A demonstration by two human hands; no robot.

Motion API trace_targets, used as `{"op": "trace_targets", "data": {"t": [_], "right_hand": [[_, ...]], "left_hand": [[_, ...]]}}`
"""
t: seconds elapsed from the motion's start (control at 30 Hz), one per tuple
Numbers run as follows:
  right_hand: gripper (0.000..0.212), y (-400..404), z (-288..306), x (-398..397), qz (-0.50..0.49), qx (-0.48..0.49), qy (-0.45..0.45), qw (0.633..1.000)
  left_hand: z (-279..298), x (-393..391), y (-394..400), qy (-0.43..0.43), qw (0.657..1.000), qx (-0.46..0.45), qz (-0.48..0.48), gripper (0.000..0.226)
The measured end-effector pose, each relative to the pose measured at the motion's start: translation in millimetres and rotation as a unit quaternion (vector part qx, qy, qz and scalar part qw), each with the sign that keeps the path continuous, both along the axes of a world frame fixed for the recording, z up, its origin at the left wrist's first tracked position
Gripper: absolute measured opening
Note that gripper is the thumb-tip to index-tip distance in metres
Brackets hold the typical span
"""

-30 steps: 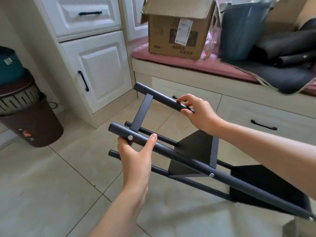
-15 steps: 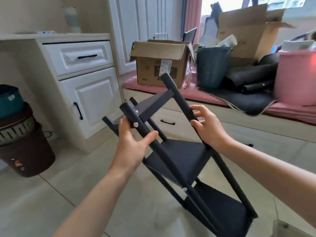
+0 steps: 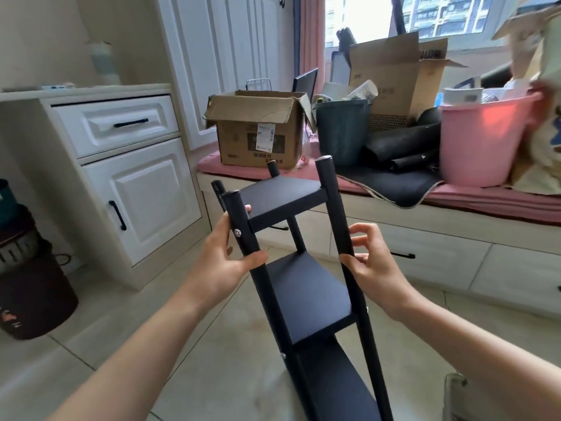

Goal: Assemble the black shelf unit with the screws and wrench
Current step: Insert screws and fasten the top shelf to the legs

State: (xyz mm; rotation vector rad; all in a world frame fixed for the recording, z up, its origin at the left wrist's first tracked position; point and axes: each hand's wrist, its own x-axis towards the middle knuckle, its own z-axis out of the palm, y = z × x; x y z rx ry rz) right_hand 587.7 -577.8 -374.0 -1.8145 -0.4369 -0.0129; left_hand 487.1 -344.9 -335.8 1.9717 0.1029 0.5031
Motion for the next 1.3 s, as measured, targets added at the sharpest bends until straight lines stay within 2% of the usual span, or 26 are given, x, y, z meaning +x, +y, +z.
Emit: {"op": "trace_targets", "data": {"t": [0.17, 0.33, 0.47, 0.77, 0.93, 1.03, 1.1, 1.17, 1.2, 1.27, 1.3], "right_hand": [[0.049, -22, -12, -14, -0.005, 0.024, 0.015, 1.000], [0.045, -36, -21, -25, -0.015, 0.044, 0.041, 0.998], [0.044, -43, -26, -37, -0.013, 0.058, 0.063, 0.996], [0.041, -64, -41, -60, -0.022, 0.016, 0.082, 0.996], [0.037, -71, -44, -69, -0.029, 0.000, 0.087, 0.996], [0.037, -72, -44, -75, -0.028, -0.013, 0.082, 0.996], [0.036, -75, -44, -77, -0.028, -0.024, 0.075, 0.997], [0.034, -78, -44, -79, -0.033, -0.027, 0.068, 0.997], [0.033, -78, -45, -80, -0.036, -0.027, 0.064, 0.997], [0.031, -78, -44, -81, -0.040, -0.027, 0.058, 0.997], [0.030, -76, -44, -81, -0.039, -0.024, 0.056, 0.997]], "left_hand": [[-4, 7, -15, -0.020, 0.997, 0.063, -0.036, 0.077], [-5, 14, -23, -0.031, 0.991, 0.110, -0.064, 0.073], [-13, 16, -28, -0.039, 0.990, 0.112, -0.072, 0.073], [-48, 12, -43, -0.034, 0.991, 0.089, -0.090, 0.083], [-51, 7, -53, -0.034, 0.995, 0.058, -0.077, 0.098], [-47, 0, -61, -0.031, 0.997, 0.051, -0.056, 0.086], [-39, -9, -72, -0.032, 0.997, 0.058, -0.027, 0.086], [-27, -19, -88, -0.098, 0.988, 0.111, 0.036, 0.099], [-20, -23, -98, -0.143, 0.972, 0.175, 0.070, 0.105], [-11, -25, -120, -0.211, 0.915, 0.334, 0.081, 0.108], [-7, -23, -132, -0.200, 0.893, 0.400, 0.057, 0.107]]}}
